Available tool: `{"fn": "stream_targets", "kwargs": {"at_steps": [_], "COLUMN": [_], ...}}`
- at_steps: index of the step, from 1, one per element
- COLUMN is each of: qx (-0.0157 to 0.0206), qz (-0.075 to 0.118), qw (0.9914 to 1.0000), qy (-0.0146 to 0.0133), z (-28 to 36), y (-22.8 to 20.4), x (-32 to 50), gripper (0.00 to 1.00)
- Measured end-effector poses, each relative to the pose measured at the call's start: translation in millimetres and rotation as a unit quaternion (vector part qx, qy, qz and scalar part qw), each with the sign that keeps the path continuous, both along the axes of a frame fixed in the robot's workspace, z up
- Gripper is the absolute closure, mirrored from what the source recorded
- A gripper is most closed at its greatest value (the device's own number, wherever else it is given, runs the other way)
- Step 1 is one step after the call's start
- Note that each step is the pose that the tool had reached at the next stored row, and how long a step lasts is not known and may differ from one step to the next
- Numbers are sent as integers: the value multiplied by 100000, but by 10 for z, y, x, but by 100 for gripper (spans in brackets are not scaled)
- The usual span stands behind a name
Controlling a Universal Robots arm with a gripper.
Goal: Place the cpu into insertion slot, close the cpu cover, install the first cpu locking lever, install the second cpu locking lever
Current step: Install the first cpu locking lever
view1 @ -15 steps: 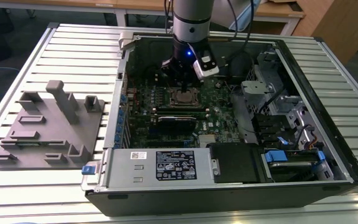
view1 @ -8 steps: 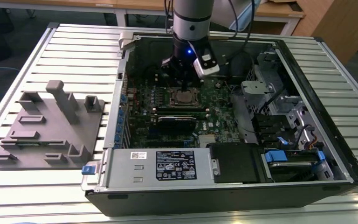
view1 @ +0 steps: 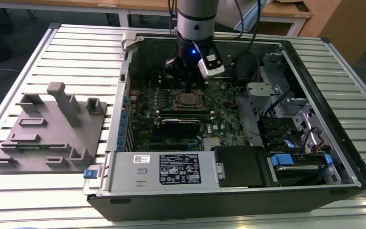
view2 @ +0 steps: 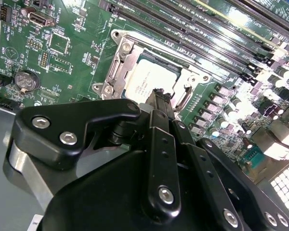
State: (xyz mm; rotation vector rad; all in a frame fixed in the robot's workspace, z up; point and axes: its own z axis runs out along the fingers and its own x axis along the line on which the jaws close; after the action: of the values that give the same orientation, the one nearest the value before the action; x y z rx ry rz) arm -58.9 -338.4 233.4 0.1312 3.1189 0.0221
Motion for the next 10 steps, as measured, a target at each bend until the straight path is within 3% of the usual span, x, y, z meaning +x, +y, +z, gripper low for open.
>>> {"fn": "stream_targets", "kwargs": {"at_steps": [10], "qx": [2], "qz": [0], "qw": [100000], "qy": [1], "z": [0], "y": [0], "x": [-41], "gripper": [89]}}
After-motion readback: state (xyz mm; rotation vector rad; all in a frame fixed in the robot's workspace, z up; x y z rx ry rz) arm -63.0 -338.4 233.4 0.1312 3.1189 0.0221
